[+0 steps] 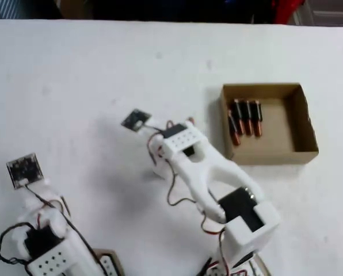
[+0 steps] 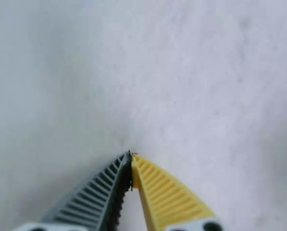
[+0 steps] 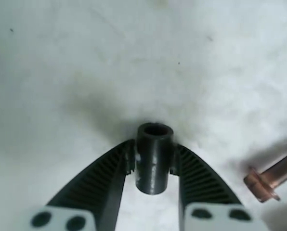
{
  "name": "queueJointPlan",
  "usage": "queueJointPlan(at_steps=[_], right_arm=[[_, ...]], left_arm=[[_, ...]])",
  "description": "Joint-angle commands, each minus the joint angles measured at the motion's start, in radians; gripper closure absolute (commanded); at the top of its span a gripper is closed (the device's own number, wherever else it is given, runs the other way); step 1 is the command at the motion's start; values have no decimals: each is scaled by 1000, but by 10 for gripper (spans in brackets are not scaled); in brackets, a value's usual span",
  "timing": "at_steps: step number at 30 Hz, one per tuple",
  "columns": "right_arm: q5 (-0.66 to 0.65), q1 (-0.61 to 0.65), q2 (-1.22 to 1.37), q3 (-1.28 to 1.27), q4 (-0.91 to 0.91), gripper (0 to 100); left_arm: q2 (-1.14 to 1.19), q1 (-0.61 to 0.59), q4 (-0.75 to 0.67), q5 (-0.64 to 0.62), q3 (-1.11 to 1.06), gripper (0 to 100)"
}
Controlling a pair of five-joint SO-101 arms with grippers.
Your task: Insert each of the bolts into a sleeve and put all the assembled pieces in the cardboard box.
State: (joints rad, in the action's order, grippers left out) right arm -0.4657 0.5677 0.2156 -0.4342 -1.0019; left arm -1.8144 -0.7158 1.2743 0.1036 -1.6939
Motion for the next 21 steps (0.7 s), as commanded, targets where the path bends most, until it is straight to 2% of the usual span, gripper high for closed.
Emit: queueJointPlan(at_steps=[1, 5, 9, 13, 19, 21], right_arm=[[2, 2, 18, 25, 1, 816], [-2, 2, 18, 25, 1, 731], [-2, 2, 18, 25, 1, 735], [-2, 2, 18, 25, 1, 800], [5, -5, 19, 25, 7, 978], [6, -4, 21, 25, 4, 974]], left_arm=[[-5, -4, 12, -2, 0, 977], [-5, -4, 12, -2, 0, 977], [-5, -4, 12, -2, 0, 977], [-5, -4, 12, -2, 0, 977], [-5, -4, 12, -2, 0, 977], [-5, -4, 12, -2, 0, 977]])
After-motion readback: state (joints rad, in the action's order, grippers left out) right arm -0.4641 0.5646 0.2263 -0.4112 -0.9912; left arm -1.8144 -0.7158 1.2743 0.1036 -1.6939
